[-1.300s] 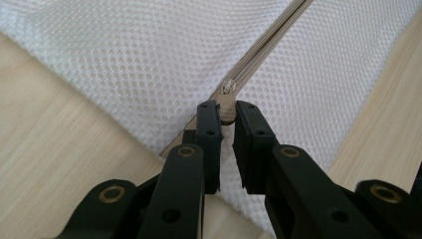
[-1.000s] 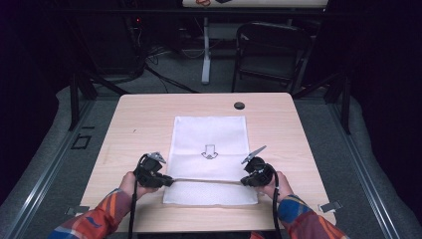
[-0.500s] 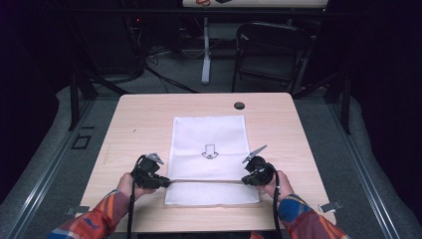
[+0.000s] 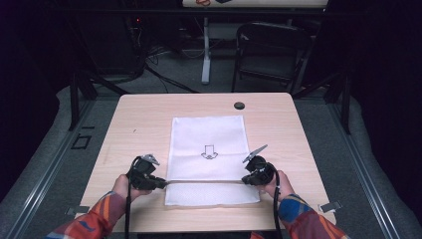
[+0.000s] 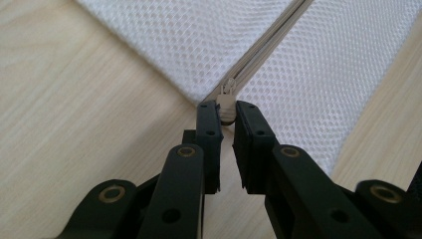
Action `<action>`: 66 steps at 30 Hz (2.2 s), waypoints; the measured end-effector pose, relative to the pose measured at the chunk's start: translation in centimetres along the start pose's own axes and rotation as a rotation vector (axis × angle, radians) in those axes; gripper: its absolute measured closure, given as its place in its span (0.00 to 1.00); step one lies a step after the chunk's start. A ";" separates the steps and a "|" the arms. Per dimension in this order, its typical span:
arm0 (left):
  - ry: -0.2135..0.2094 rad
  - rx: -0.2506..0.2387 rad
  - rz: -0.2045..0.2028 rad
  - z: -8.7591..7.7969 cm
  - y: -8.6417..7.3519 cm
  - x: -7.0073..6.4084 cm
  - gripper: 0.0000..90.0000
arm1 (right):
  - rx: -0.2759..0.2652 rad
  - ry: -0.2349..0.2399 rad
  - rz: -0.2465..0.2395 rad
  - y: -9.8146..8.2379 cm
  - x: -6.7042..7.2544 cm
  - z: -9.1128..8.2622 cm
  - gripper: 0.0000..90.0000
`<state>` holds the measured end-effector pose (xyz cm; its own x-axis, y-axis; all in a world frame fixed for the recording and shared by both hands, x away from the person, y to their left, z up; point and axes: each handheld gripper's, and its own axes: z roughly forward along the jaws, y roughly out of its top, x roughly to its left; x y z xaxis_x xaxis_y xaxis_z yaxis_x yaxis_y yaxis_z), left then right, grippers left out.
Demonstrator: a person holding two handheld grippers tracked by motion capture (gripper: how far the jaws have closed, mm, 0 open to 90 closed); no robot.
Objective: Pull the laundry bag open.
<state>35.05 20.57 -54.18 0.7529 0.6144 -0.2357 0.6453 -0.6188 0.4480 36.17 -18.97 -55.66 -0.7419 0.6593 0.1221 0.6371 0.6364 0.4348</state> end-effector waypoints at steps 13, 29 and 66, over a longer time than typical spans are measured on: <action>0.009 0.004 -0.022 -0.5 -0.2 0.4 0.90 | -0.018 0.017 0.009 -0.2 -0.3 0.0 1.00; 0.005 -0.036 -0.032 -0.9 -0.1 0.4 0.90 | -0.022 -0.003 0.009 -0.1 0.1 0.1 1.00; 0.132 -0.199 -0.132 -5.6 -1.5 -0.1 0.14 | -0.150 -0.131 0.105 -2.4 -0.6 -8.0 0.07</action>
<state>33.25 24.15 -50.03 0.6324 0.7498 -0.1949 0.6885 -0.4287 0.5850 33.40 -24.10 -49.70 -0.6334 0.7714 0.0608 0.6641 0.5015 0.5545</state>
